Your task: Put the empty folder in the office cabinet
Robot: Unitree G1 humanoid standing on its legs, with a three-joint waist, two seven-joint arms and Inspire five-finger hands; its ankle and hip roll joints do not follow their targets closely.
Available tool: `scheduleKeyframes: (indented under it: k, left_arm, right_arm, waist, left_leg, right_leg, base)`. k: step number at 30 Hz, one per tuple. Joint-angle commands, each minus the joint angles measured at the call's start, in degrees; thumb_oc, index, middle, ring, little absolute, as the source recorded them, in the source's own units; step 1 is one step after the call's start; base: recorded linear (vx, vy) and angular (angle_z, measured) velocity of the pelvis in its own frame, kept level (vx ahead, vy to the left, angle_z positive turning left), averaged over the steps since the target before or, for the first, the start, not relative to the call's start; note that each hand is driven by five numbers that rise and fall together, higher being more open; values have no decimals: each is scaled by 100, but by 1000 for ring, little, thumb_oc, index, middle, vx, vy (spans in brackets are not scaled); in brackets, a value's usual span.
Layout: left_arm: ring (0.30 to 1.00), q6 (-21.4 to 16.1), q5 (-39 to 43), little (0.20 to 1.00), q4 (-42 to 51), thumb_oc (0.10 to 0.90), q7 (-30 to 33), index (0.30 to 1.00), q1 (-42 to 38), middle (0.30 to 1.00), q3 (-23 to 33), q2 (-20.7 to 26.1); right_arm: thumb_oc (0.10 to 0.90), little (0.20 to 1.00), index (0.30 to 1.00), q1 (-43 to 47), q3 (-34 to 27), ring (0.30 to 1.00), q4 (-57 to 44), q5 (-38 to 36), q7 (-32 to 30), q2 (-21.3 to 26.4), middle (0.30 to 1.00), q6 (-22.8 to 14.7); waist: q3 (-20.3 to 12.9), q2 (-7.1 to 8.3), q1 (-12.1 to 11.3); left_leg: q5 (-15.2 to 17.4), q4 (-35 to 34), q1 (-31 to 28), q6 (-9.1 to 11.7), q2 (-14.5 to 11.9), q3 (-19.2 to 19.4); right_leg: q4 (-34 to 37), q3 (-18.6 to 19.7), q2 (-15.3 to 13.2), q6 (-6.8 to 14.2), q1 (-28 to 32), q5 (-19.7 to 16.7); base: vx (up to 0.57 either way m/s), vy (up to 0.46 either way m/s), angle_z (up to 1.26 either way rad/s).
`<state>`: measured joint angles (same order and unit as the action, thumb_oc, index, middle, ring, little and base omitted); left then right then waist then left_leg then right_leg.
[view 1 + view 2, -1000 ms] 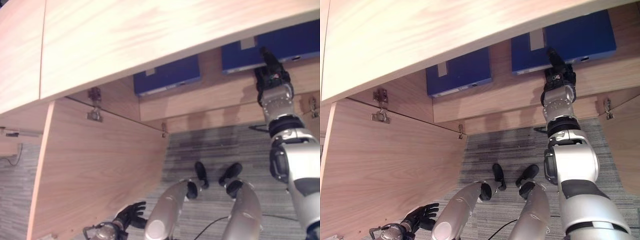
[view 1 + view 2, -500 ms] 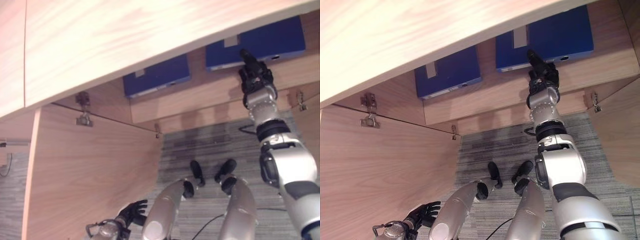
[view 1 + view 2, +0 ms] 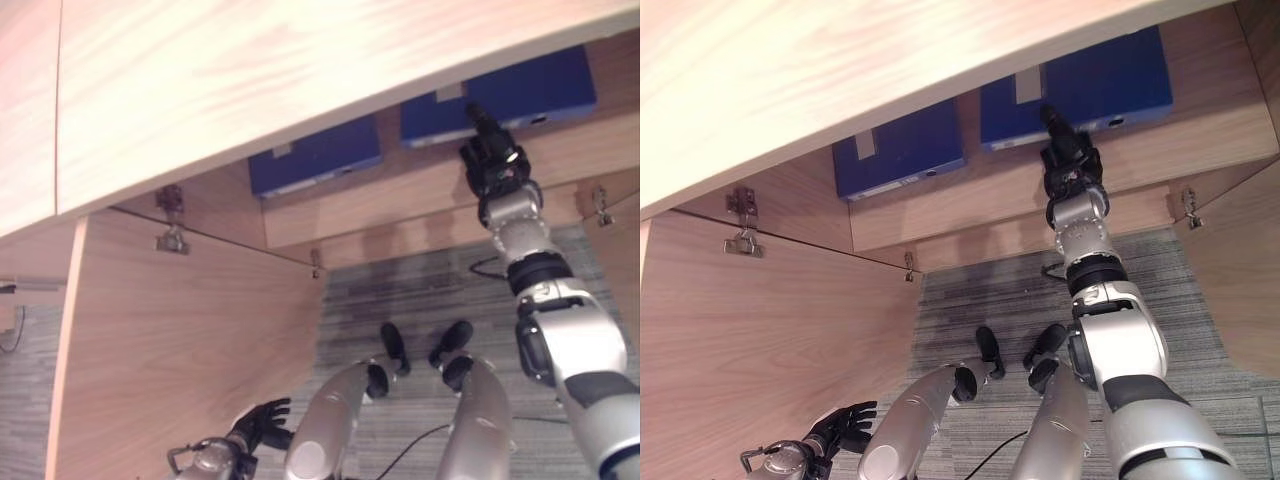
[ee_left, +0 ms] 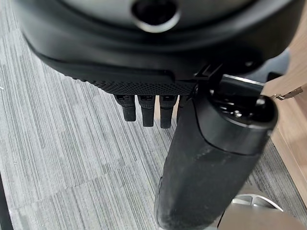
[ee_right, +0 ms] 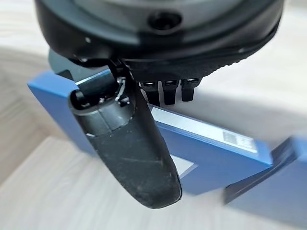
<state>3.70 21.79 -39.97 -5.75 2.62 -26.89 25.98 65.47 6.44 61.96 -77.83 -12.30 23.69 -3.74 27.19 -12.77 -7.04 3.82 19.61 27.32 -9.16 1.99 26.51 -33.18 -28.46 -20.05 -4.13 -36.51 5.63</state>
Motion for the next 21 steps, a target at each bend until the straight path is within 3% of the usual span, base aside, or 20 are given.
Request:
scheduleKeyframes:
  k: [1, 6, 7, 8, 10, 11, 16, 21]
  left_arm:
    - [900, 39, -190, 900, -98, 800, -123, 900, 368, 900, -78, 726]
    - [900, 63, -247, 900, 16, 800, -333, 900, 368, 900, -143, 889]
    - [900, 68, -248, 900, 23, 800, -338, 900, 370, 900, -144, 890]
    - [900, 86, -245, 900, 241, 800, -452, 900, 359, 900, -124, 1039]
    - [900, 89, -252, 900, 321, 800, -492, 900, 367, 900, -105, 1083]
    - [900, 70, -263, 900, 603, 800, -577, 900, 399, 900, -54, 1256]
    - [900, 50, -330, 900, 1047, 800, -689, 900, 531, 900, 101, 1571]
    - [900, -35, -381, 900, 1438, 800, -796, 900, 687, 900, 314, 1879]
  right_arm:
    - [800, 900, 900, 533, 343, 900, -23, 18, 667, 185, 900, 336]
    - [800, 900, 900, 531, 727, 900, 981, 807, 1034, 433, 900, 1118]
    - [800, 900, 900, 544, 723, 900, 1011, 828, 1067, 443, 900, 1133]
    - [800, 900, 900, 438, 1016, 900, 1353, 1463, 1428, 557, 900, 1629]
    - [800, 900, 900, 399, 1130, 900, 1390, 1707, 1591, 599, 900, 1760]
    - [800, 900, 900, 317, 1402, 900, 1341, 2161, 1900, 703, 900, 1917]
    - [800, 900, 900, 215, 1764, 900, 1036, 2699, 2256, 850, 900, 1944]
    - [800, 900, 900, 128, 2501, 900, 351, 3290, 2695, 1195, 900, 1839]
  waist:
    - [-159, 120, -221]
    - [-146, 101, -266]
    - [-147, 96, -266]
    - [-142, 76, -293]
    - [-143, 69, -301]
    - [-143, 59, -318]
    - [-136, 41, -331]
    - [-140, 67, -347]
  left_leg:
    - [515, 7, -128, 542, -242, -497]
    - [511, 8, -154, 532, -254, -516]
    - [510, 5, -156, 532, -253, -518]
    - [496, -22, -166, 526, -245, -530]
    - [487, -38, -170, 527, -242, -529]
    - [470, -63, -182, 527, -236, -532]
    - [455, -82, -221, 536, -239, -520]
    - [437, -94, -265, 543, -245, -501]
  right_leg:
    - [108, 153, -412, 935, 166, -360]
    - [112, 126, -394, 923, 197, -357]
    - [114, 124, -394, 923, 199, -358]
    - [126, 93, -411, 928, 200, -369]
    - [131, 82, -419, 933, 203, -374]
    - [143, 63, -435, 937, 222, -383]
    - [150, 28, -453, 947, 278, -387]
    - [162, -14, -501, 971, 311, -424]
  base:
    - [0, 0, 0]
    - [-1, -3, 1]
    - [-7, -16, 7]
    - [-3, -9, 6]
    - [2, -4, 2]
    - [2, -8, 4]
    - [1, -1, 2]
    - [0, 0, 0]
